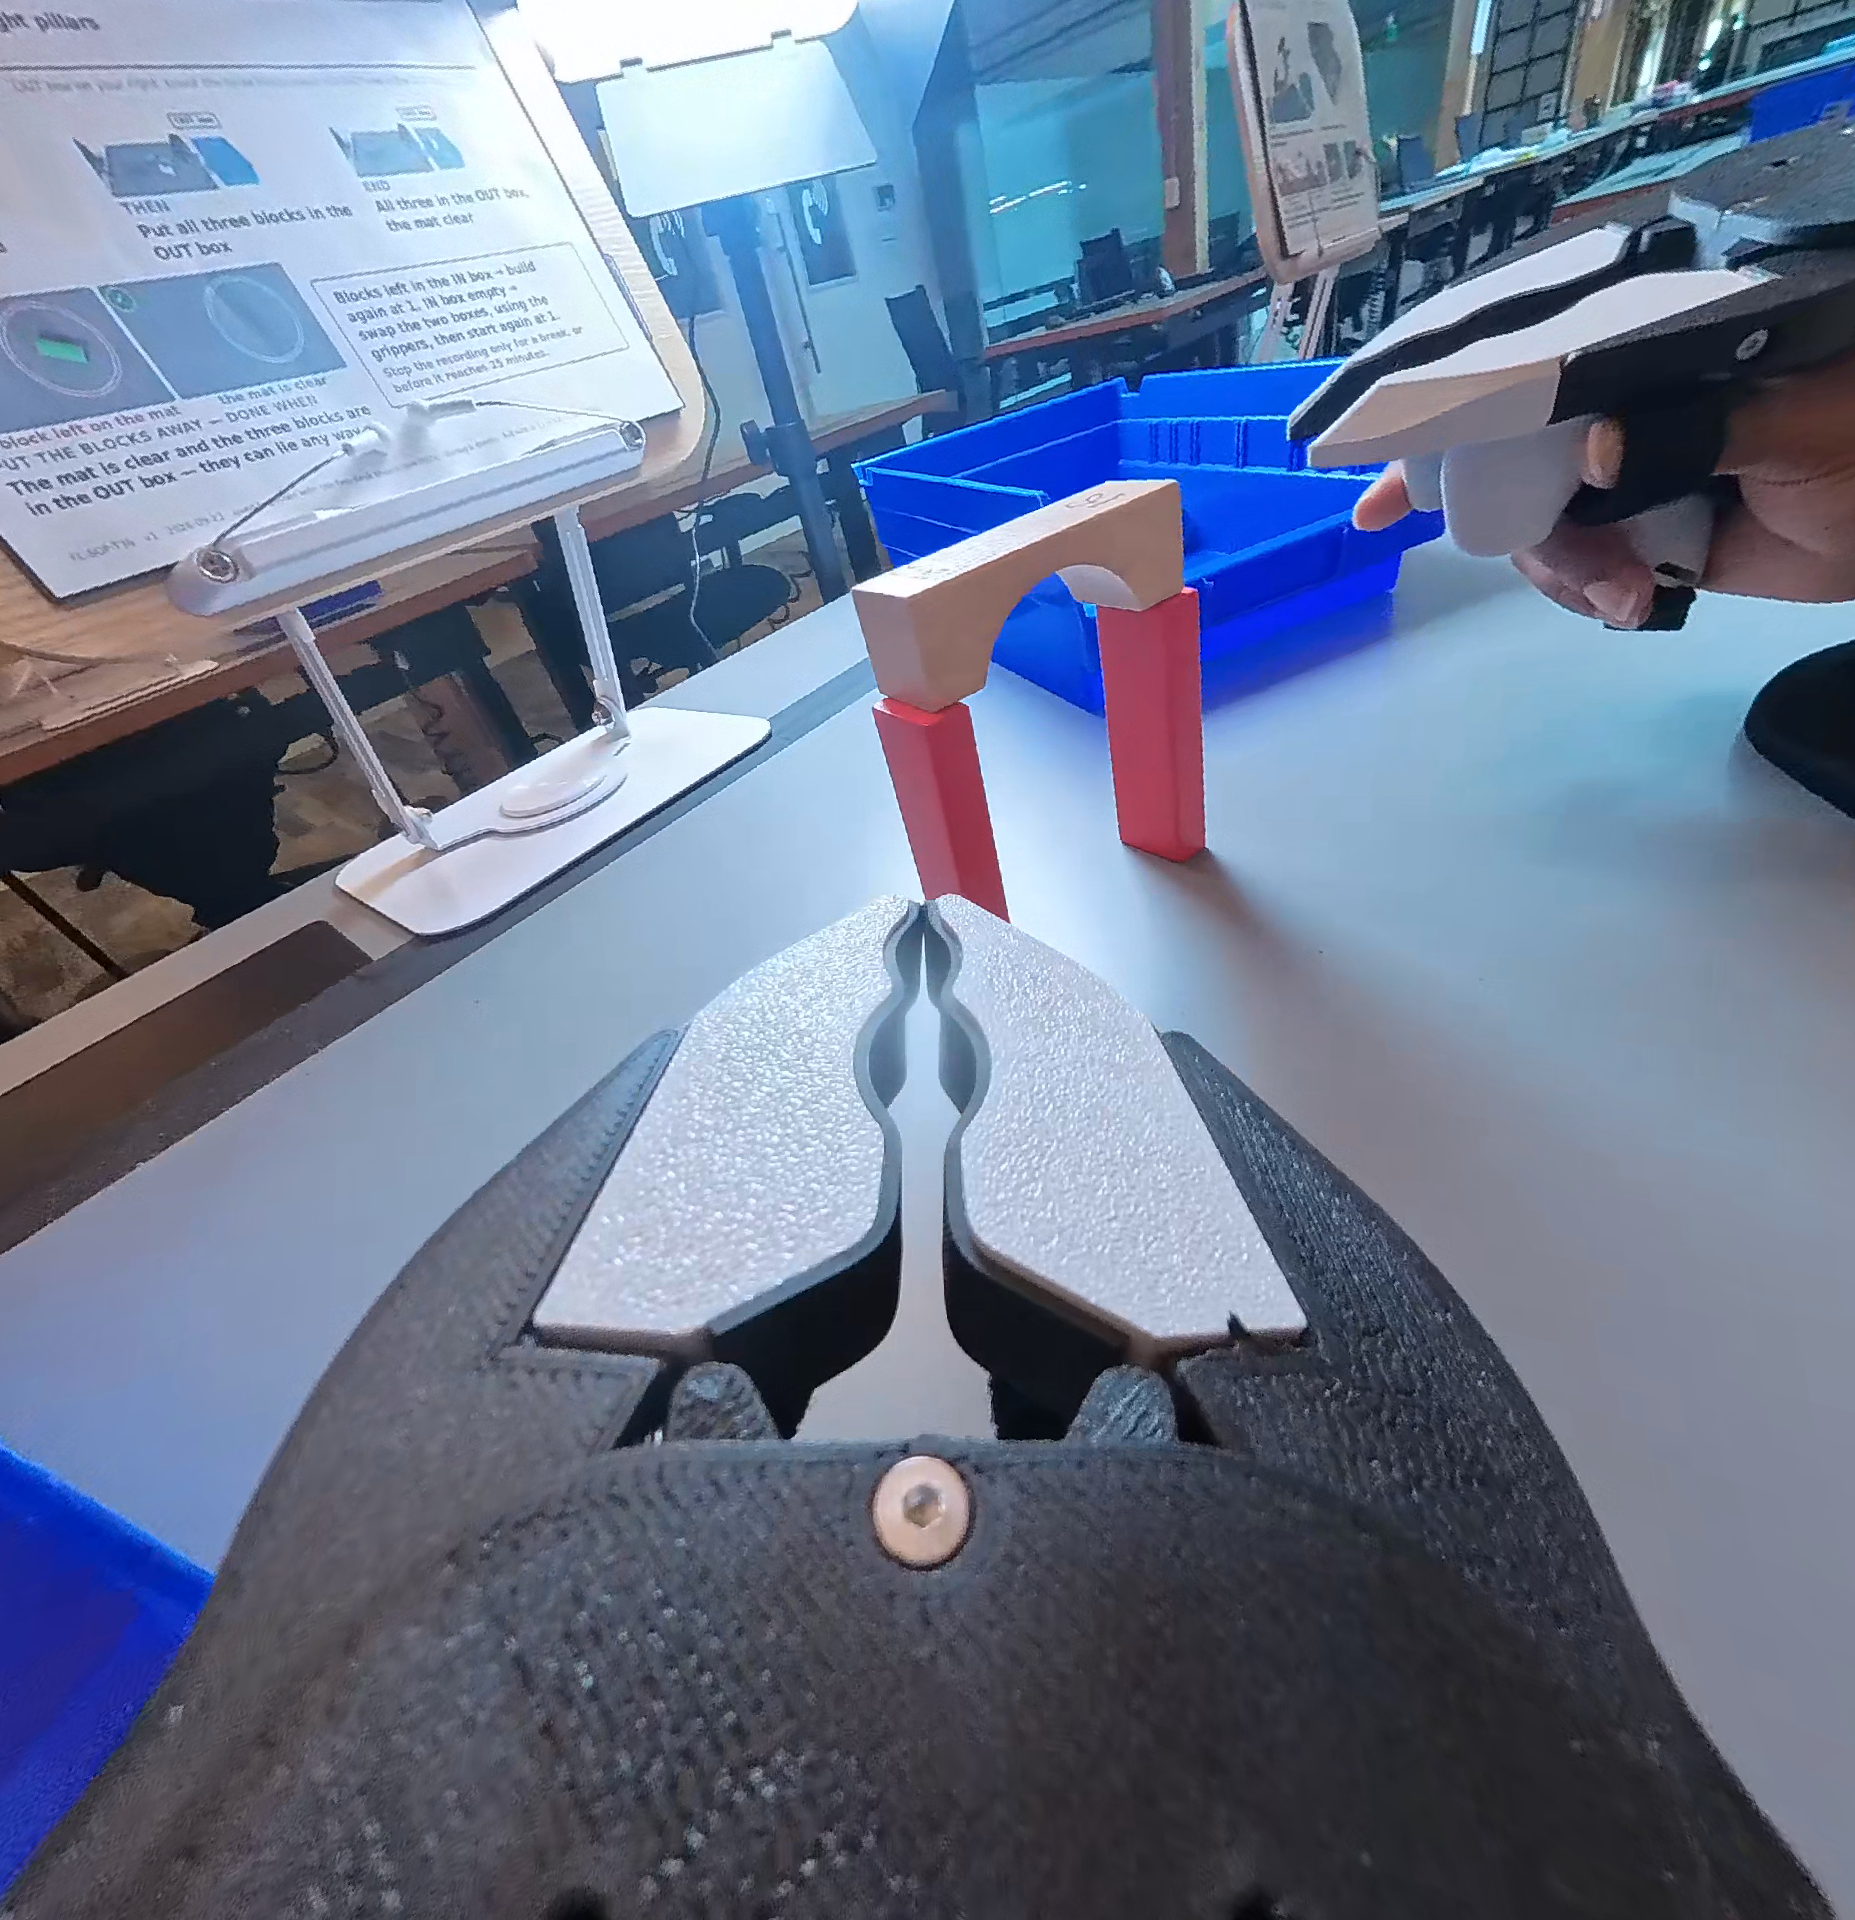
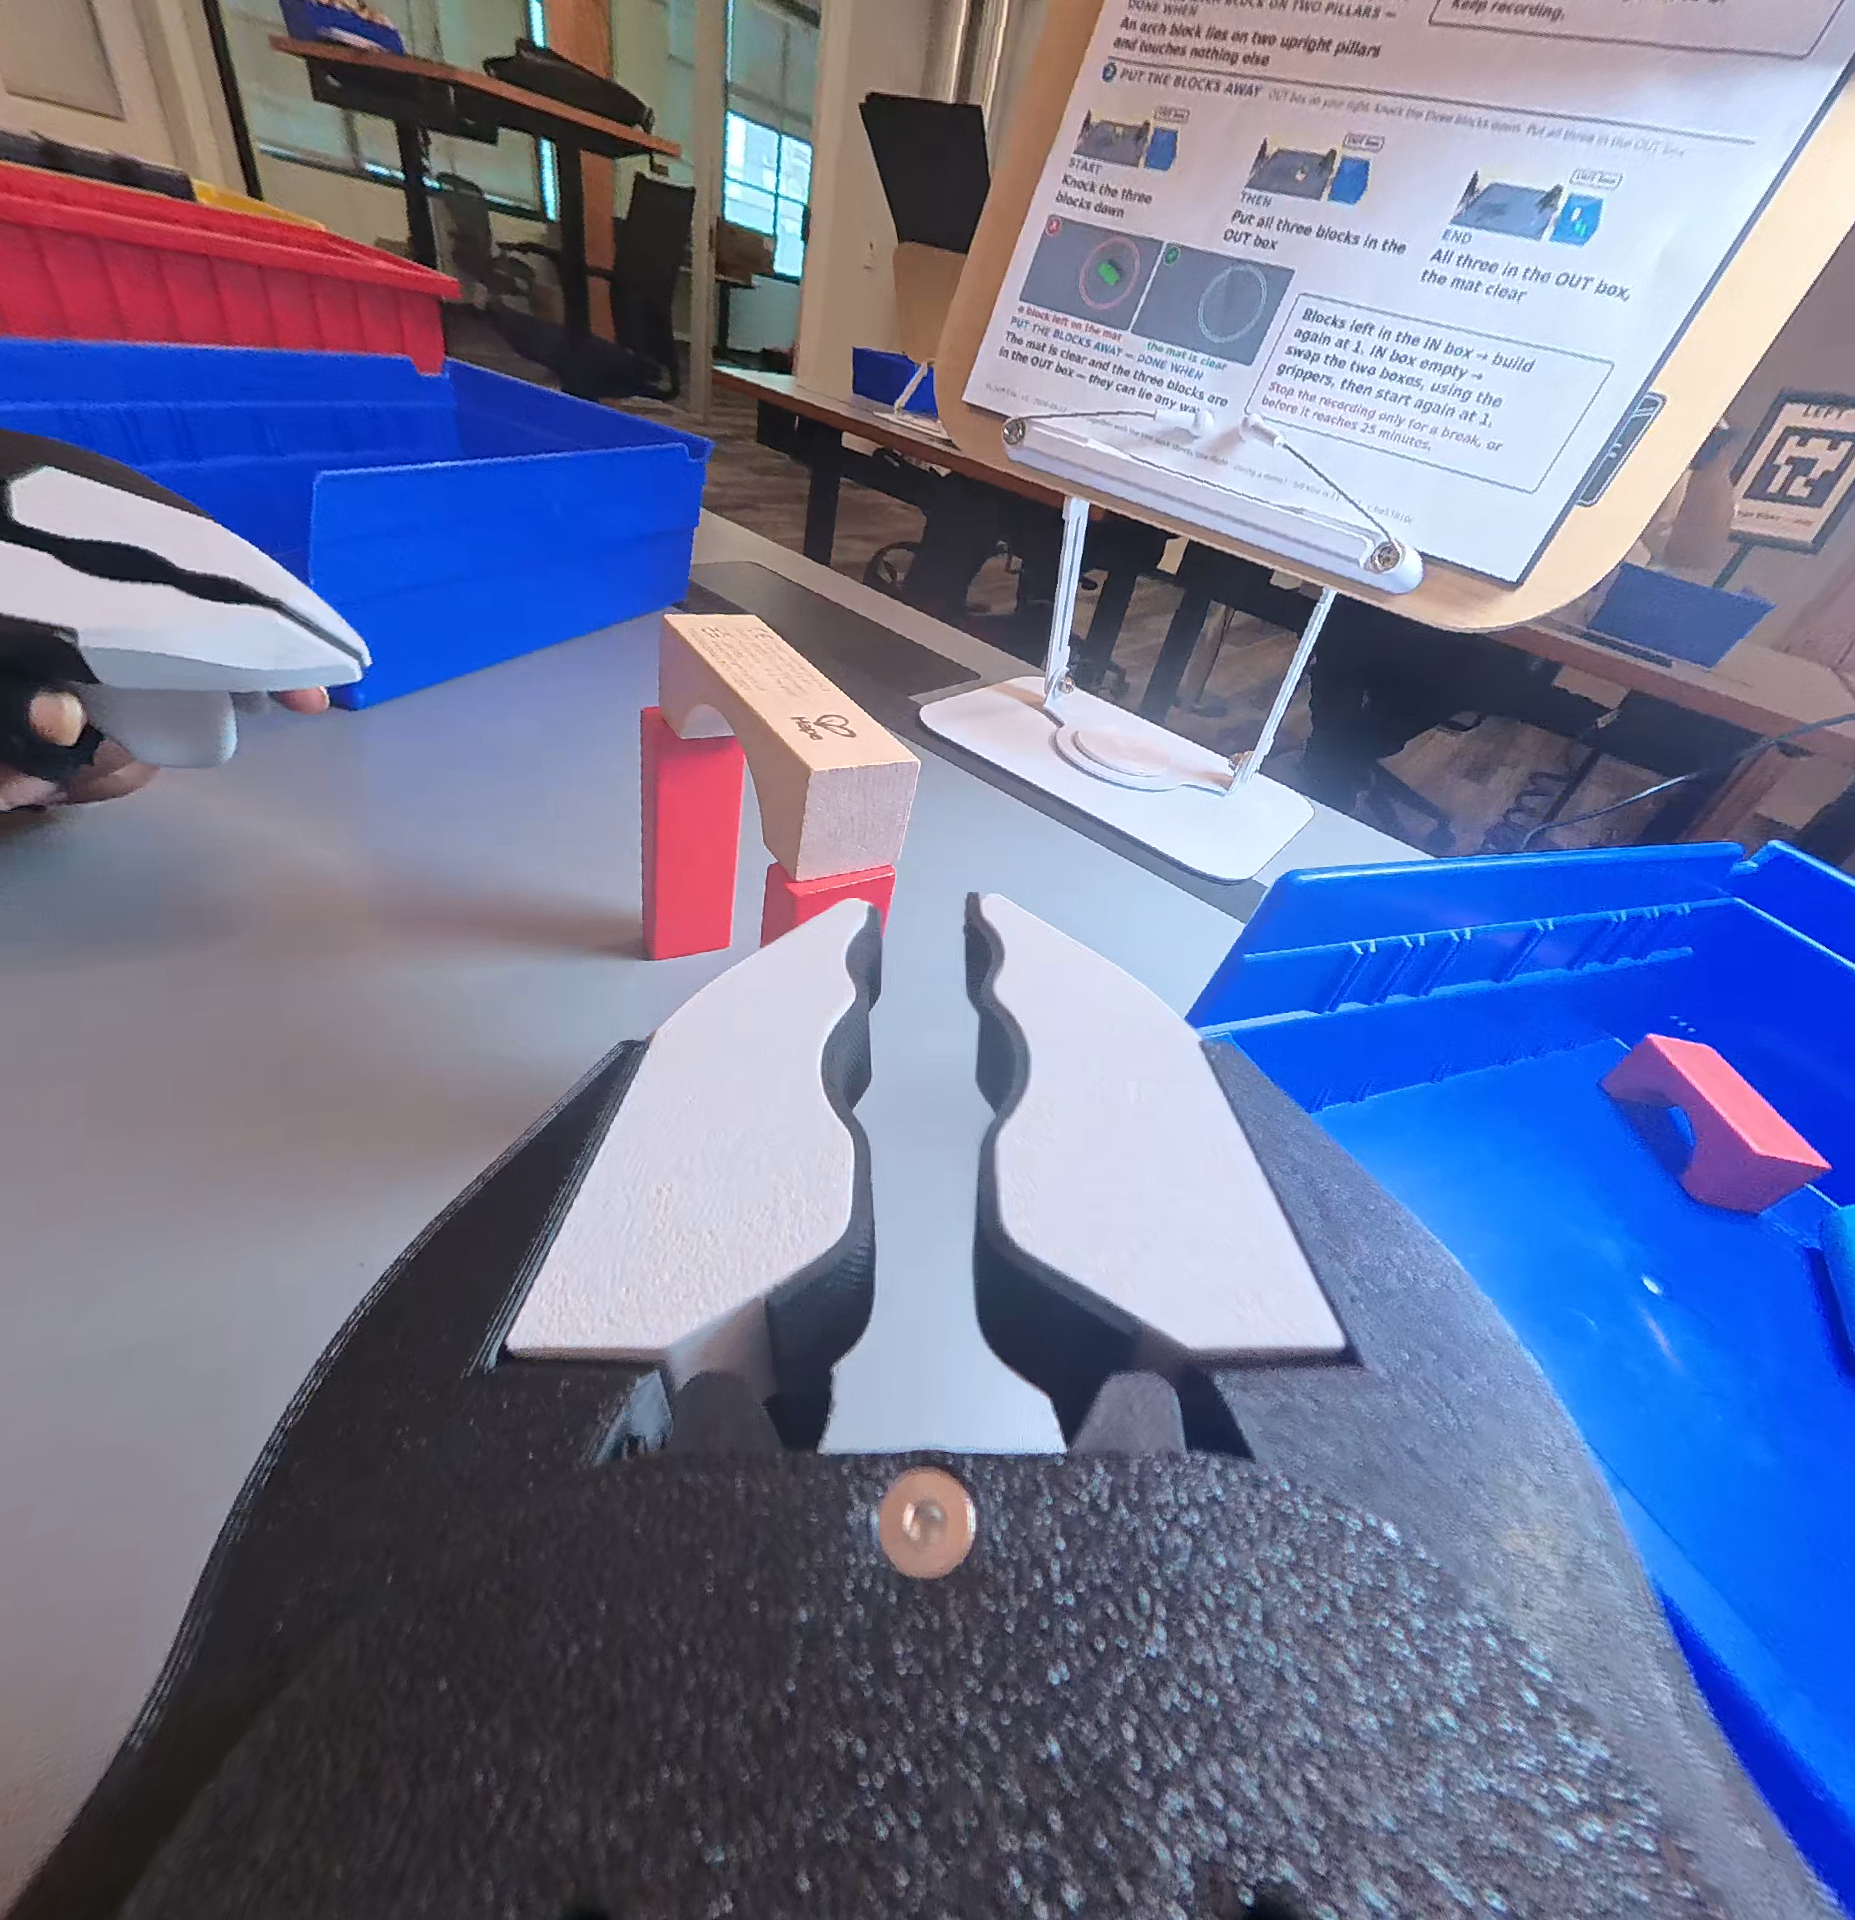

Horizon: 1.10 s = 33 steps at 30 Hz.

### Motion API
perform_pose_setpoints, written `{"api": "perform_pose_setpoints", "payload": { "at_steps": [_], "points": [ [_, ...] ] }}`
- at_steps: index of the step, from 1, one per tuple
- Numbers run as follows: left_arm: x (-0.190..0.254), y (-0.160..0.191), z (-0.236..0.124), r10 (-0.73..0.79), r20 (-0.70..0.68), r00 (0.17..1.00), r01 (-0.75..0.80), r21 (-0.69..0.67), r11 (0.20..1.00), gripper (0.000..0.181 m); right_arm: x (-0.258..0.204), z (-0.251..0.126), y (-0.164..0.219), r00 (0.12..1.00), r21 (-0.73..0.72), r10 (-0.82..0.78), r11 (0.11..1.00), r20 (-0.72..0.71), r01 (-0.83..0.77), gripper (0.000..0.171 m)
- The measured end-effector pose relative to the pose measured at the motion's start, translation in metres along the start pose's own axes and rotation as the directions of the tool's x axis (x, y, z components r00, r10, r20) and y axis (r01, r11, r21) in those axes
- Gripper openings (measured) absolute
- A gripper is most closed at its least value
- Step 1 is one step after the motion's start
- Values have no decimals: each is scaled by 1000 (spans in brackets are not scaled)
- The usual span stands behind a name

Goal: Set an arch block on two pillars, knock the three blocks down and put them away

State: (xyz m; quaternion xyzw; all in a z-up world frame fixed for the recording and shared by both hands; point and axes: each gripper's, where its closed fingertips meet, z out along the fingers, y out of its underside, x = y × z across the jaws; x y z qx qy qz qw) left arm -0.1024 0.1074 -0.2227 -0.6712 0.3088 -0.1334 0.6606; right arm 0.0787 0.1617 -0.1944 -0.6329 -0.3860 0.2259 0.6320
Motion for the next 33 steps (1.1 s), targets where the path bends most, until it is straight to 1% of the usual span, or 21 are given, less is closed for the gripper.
{"api": "perform_pose_setpoints", "payload": {
  "at_steps": [3,12,16,24,26,29,31,33],
  "points": [
    [2,0,1,0,-12,1000,0,-1,1000,0,0,1,1,1000,-4,12,1000,3,-12,20],
    [5,3,2,5,-27,1000,-5,-7,1000,0,-1,3,7,1000,-35,28,999,12,-28,21],
    [2,2,1,6,-4,1000,-6,-6,1000,0,1,5,12,999,-64,34,997,-1,-34,21],
    [-17,9,-1,-104,72,992,107,-35,994,0,9,11,29,997,-149,47,987,-60,-55,19],
    [-21,10,-1,-137,91,986,140,-30,990,2,15,15,35,994,-174,43,983,-99,-60,18],
    [-26,12,-1,-177,102,979,181,-30,983,4,21,28,42,989,-220,-28,975,-148,-5,15],
    [-26,13,-2,-189,102,977,193,-31,981,4,22,40,42,983,-238,-76,971,-169,34,13],
    [-25,13,-2,-183,102,978,187,-31,982,4,17,53,42,982,-253,-86,967,-166,42,13]
  ]
}}
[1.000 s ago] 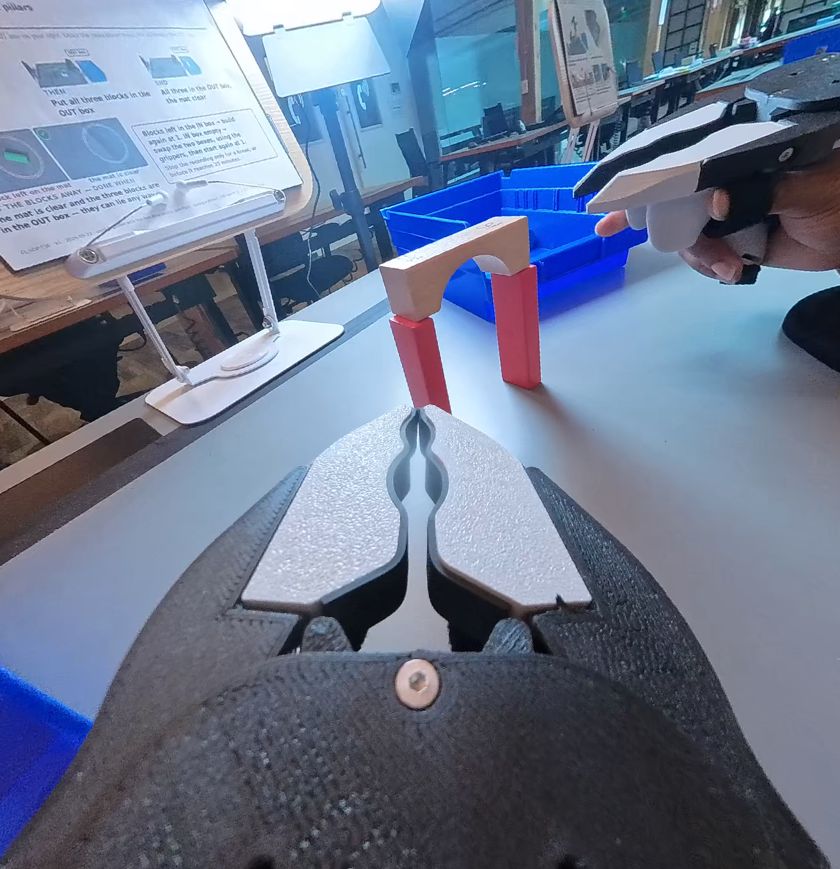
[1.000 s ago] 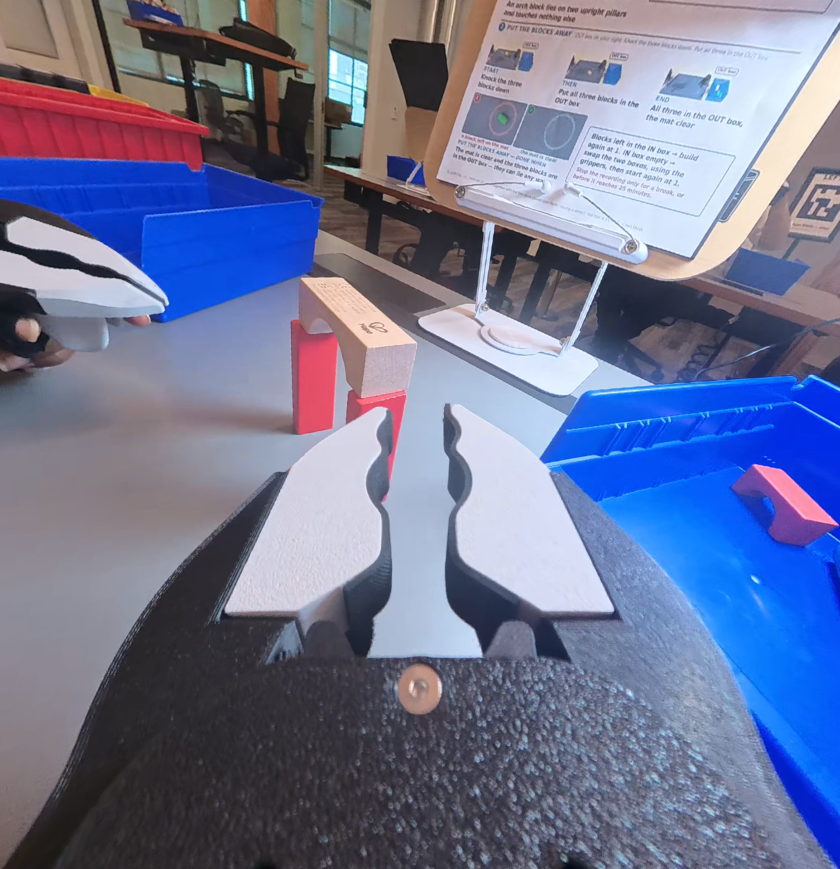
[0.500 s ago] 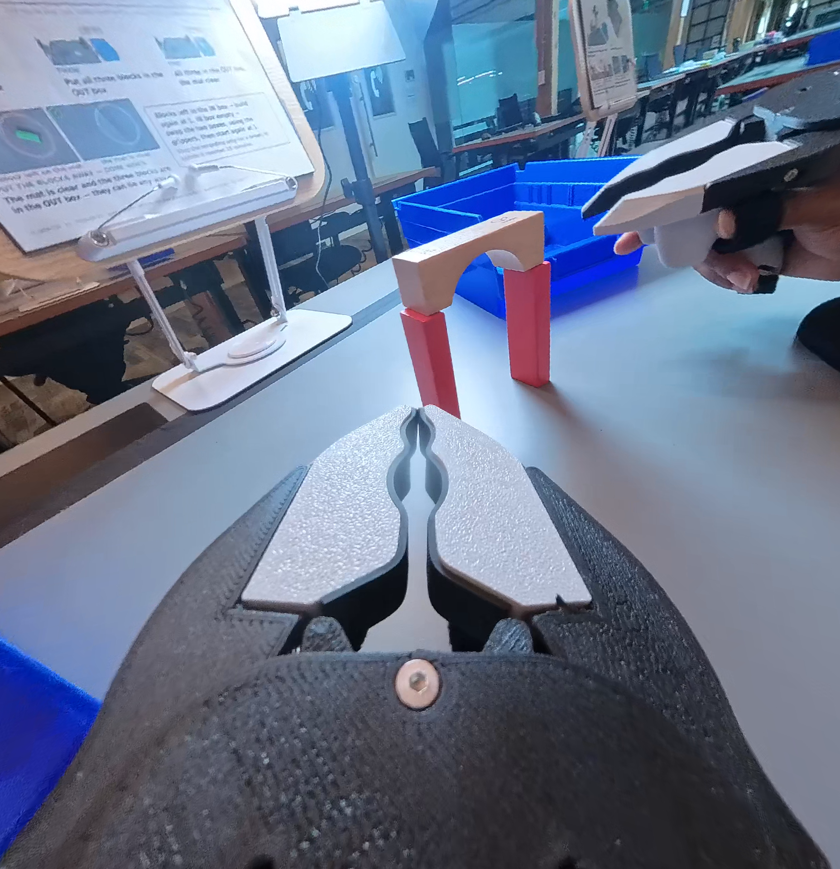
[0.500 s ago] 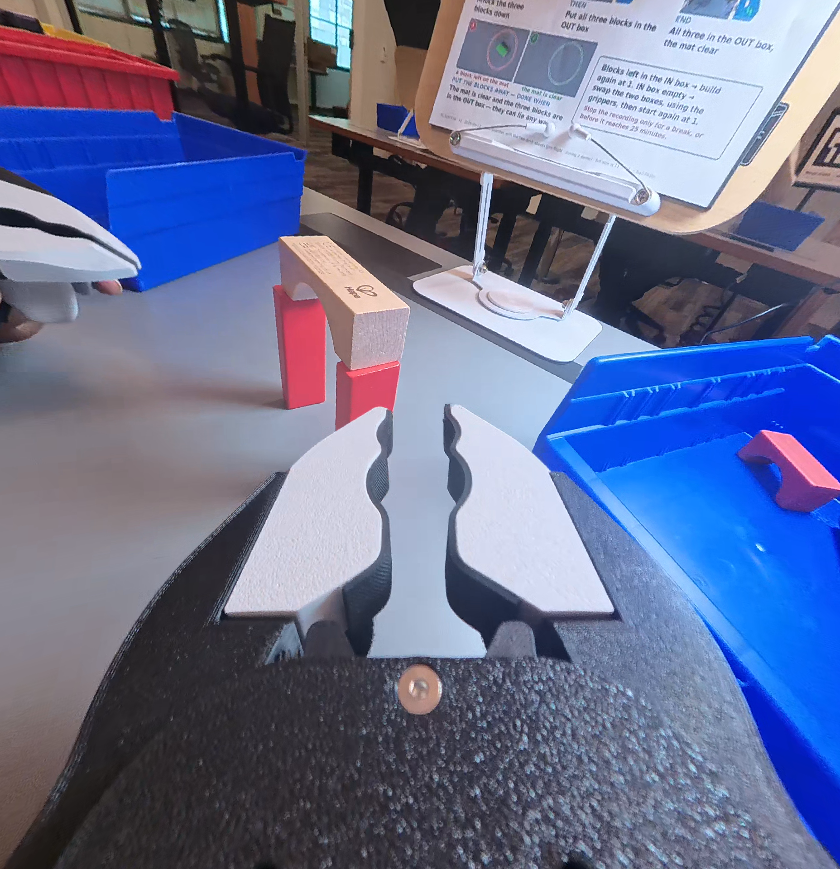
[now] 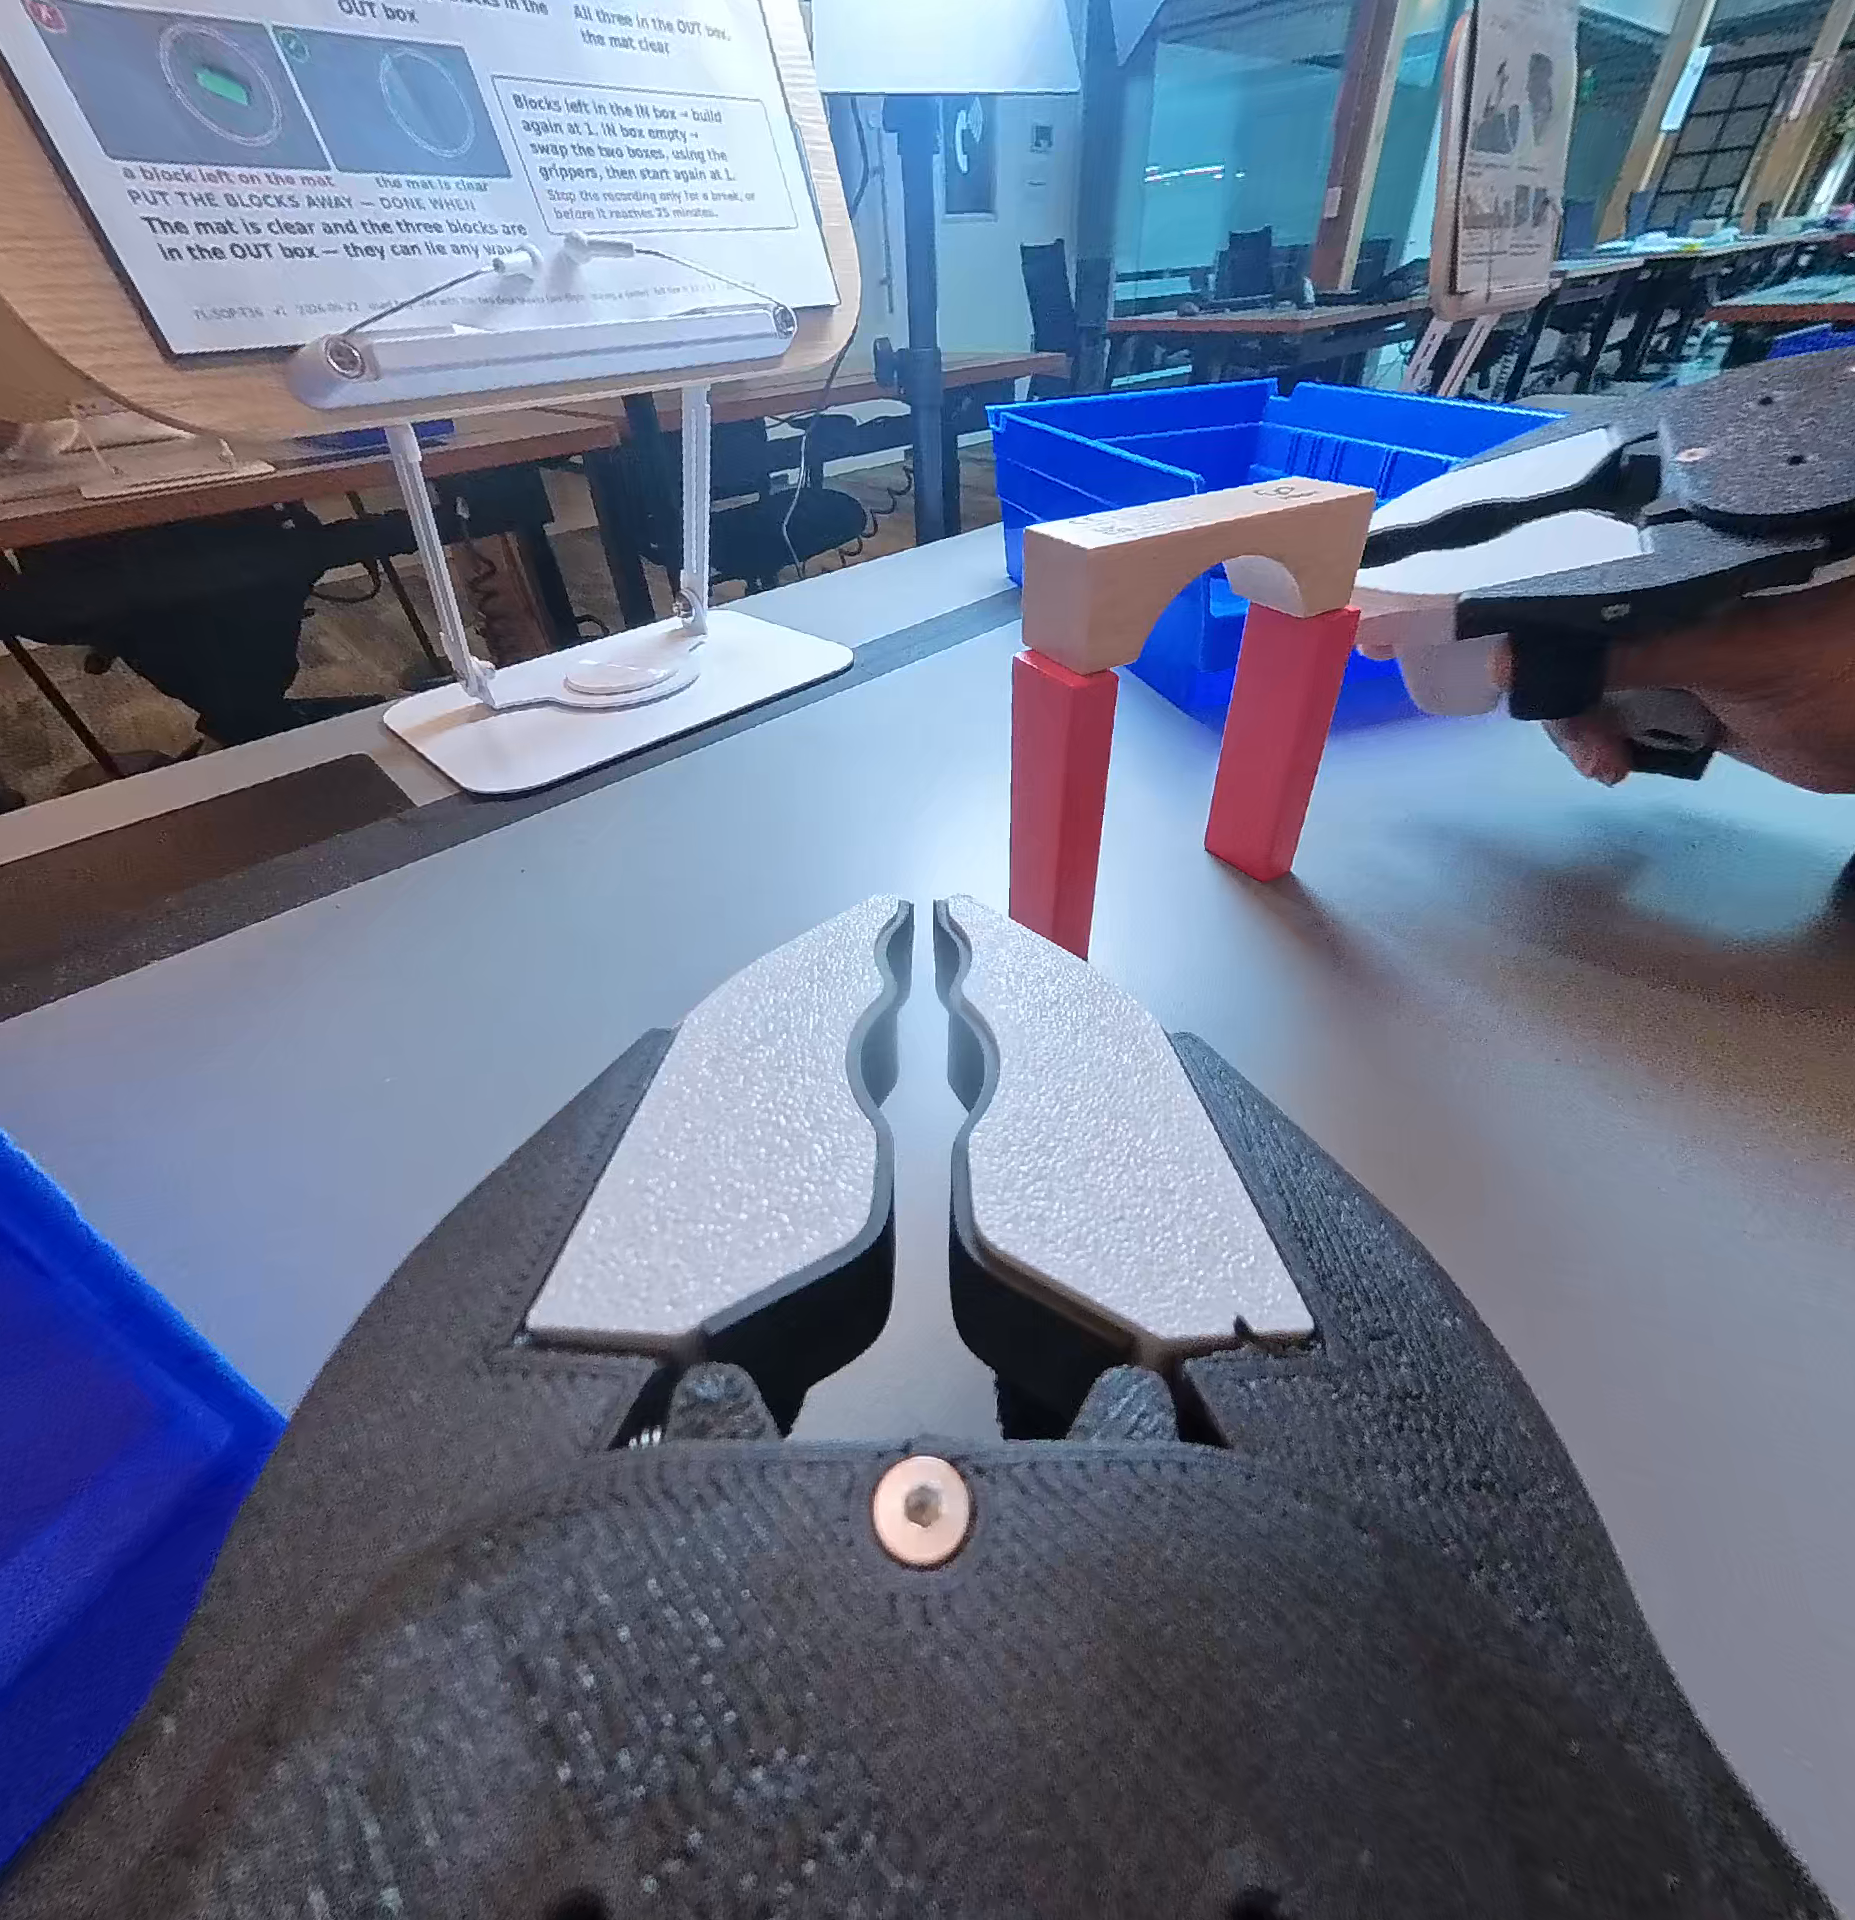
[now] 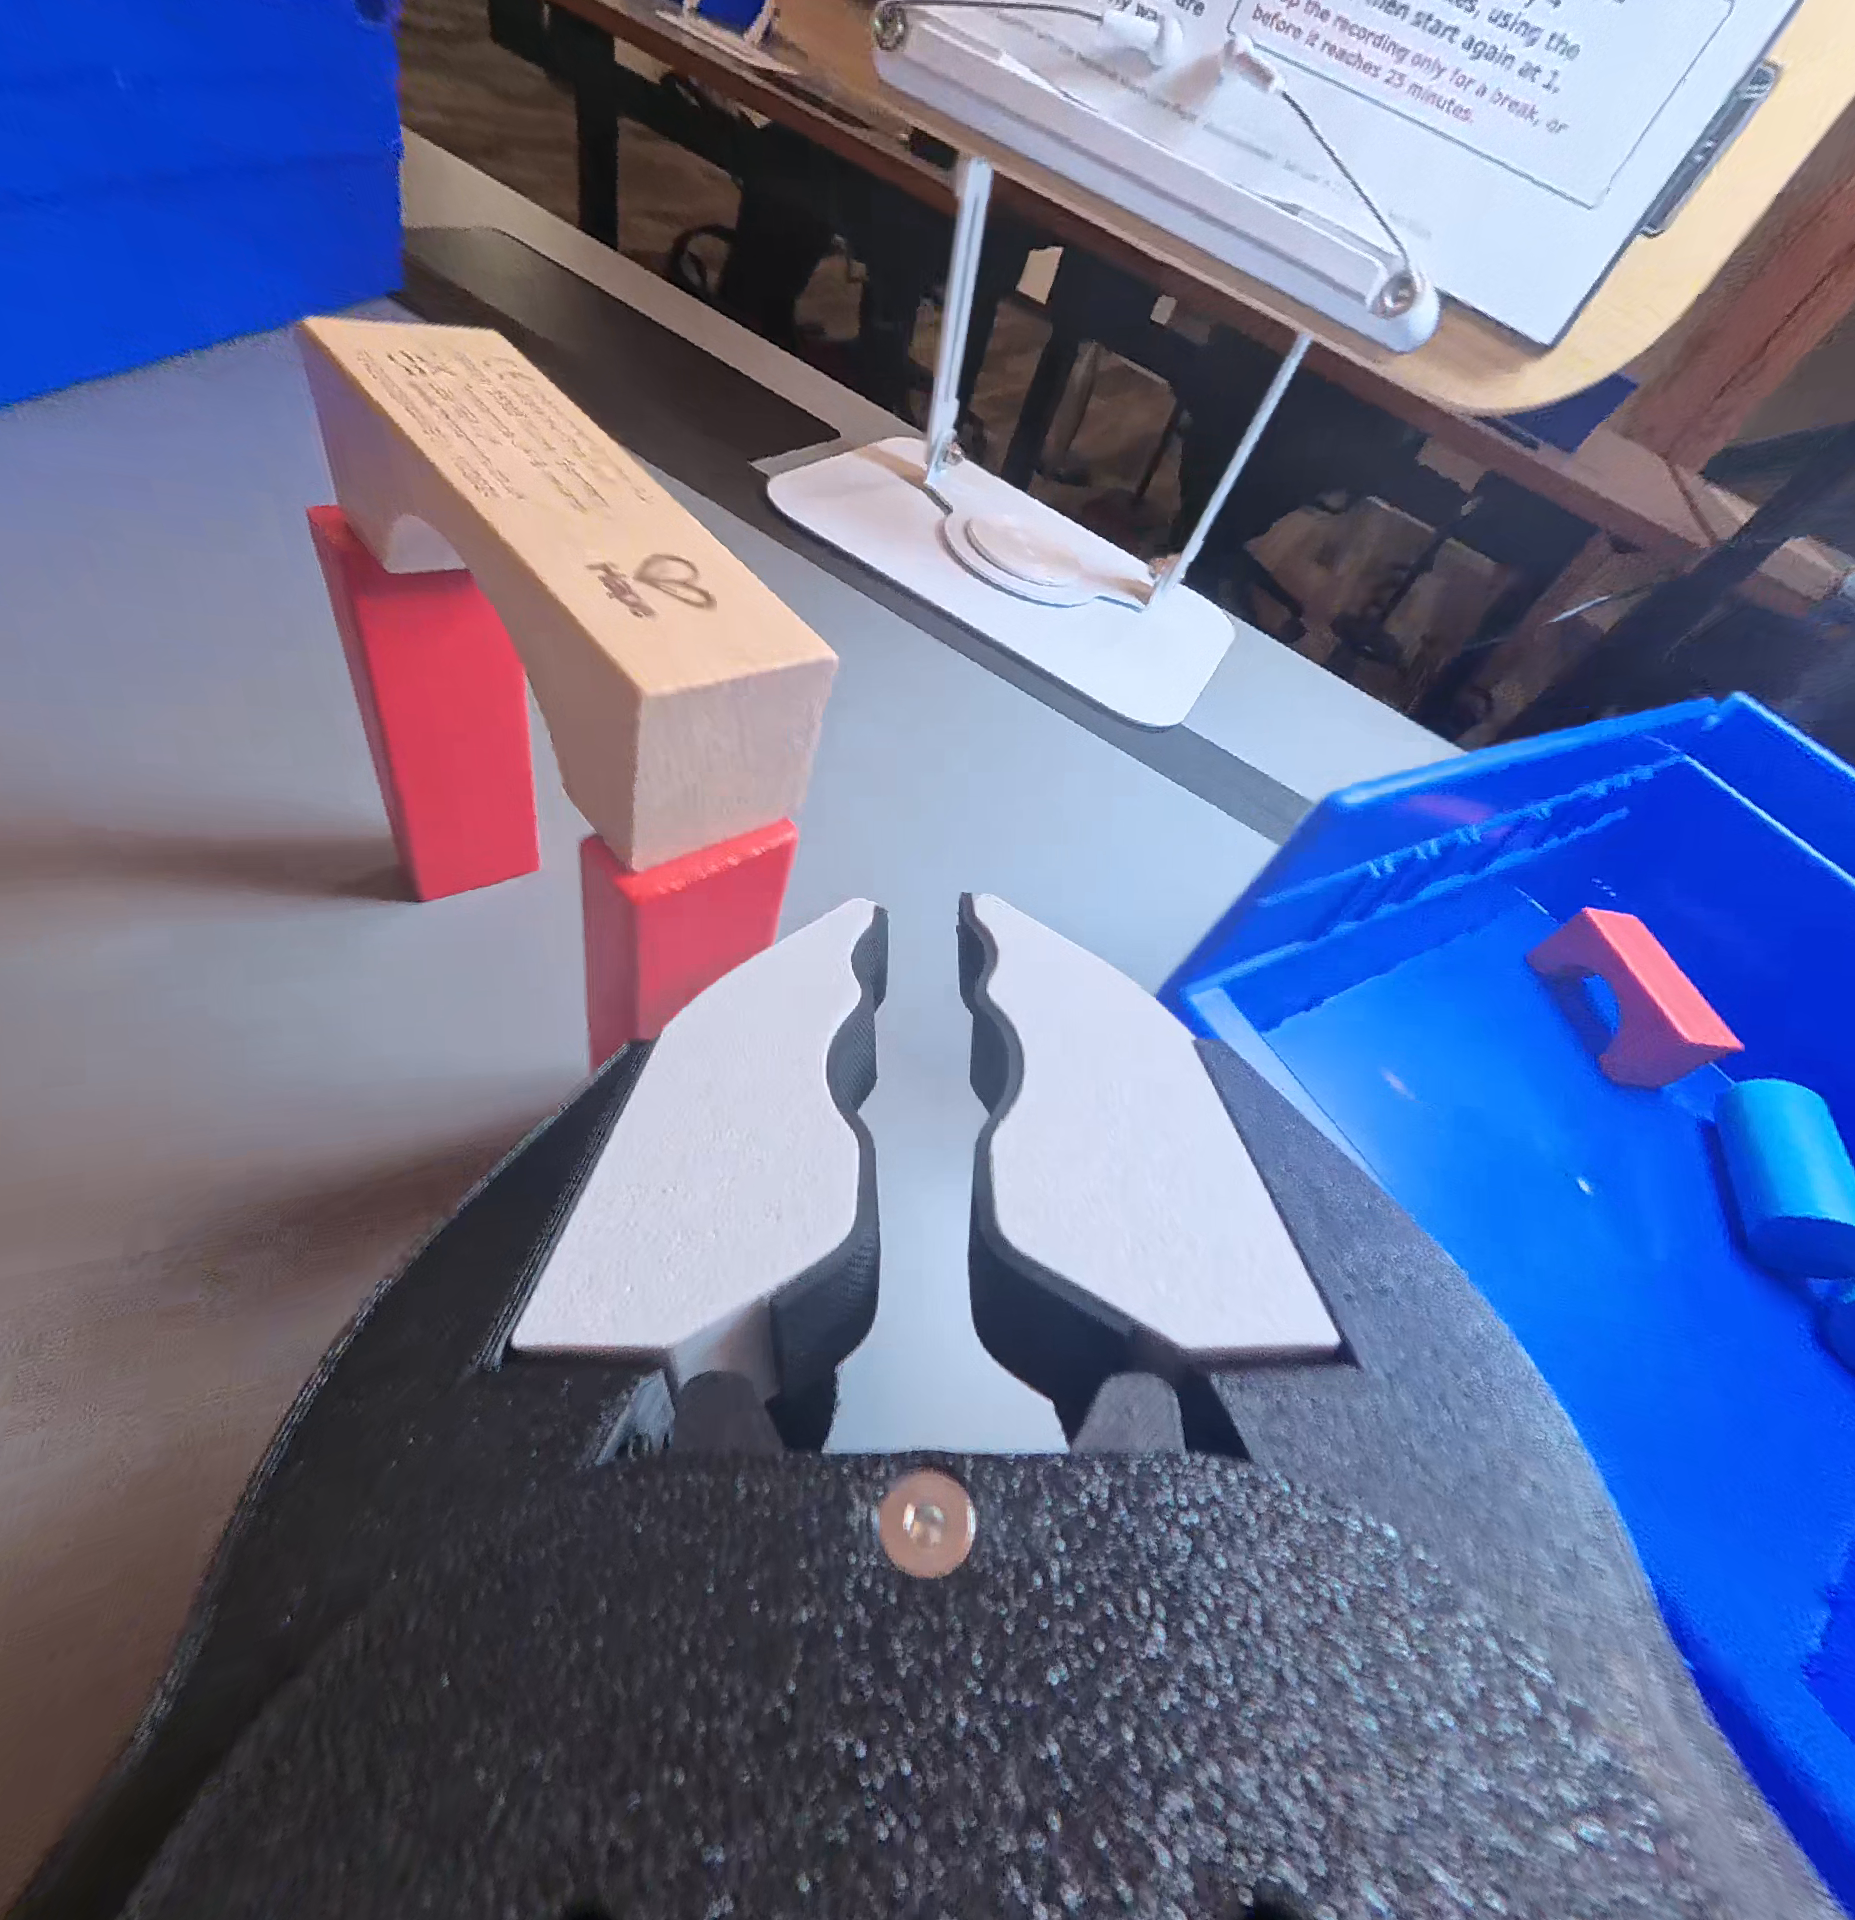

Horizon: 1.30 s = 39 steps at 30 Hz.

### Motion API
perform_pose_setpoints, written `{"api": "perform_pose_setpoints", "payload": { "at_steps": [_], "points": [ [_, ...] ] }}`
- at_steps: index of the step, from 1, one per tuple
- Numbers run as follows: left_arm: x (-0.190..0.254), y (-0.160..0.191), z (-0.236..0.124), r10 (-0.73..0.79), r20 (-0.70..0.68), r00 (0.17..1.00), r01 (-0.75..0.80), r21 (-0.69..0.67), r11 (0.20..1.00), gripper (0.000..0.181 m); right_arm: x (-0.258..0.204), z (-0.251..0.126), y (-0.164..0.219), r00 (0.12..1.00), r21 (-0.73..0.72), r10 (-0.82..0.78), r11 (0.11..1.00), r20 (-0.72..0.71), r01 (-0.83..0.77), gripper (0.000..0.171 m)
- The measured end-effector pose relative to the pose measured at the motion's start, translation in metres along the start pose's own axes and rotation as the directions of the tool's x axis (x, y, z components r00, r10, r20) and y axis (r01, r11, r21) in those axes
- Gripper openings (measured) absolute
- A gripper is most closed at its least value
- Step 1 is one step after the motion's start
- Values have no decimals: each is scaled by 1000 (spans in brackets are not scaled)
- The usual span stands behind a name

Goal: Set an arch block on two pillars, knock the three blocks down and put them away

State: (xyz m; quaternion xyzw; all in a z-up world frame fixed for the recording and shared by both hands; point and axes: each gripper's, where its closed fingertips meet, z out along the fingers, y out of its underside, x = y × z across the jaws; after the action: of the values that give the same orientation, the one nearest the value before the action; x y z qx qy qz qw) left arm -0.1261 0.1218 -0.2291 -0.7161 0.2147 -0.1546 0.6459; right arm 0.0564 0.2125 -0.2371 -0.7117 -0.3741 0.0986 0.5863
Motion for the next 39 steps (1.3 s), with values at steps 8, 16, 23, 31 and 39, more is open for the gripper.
{"api": "perform_pose_setpoints", "payload": {
  "at_steps": [8,16,23,31,39],
  "points": [
    [-9,-7,-3,27,56,998,-29,31,999,9,-87,23,-35,965,98,-204,977,166,190,14],
    [-24,-27,-14,74,149,986,-89,101,991,15,-119,0,-48,909,257,-299,939,290,227,13],
    [-30,-40,-22,134,188,973,-160,130,979,14,-99,-8,-47,936,266,-242,948,256,173,13],
    [-50,-65,-44,282,283,917,-332,148,932,8,-92,-10,-47,941,279,-243,944,236,174,13],
    [-47,-2,-44,376,-89,922,-386,-282,878,31,-94,-8,-43,937,268,-256,945,240,189,13]
  ]
}}
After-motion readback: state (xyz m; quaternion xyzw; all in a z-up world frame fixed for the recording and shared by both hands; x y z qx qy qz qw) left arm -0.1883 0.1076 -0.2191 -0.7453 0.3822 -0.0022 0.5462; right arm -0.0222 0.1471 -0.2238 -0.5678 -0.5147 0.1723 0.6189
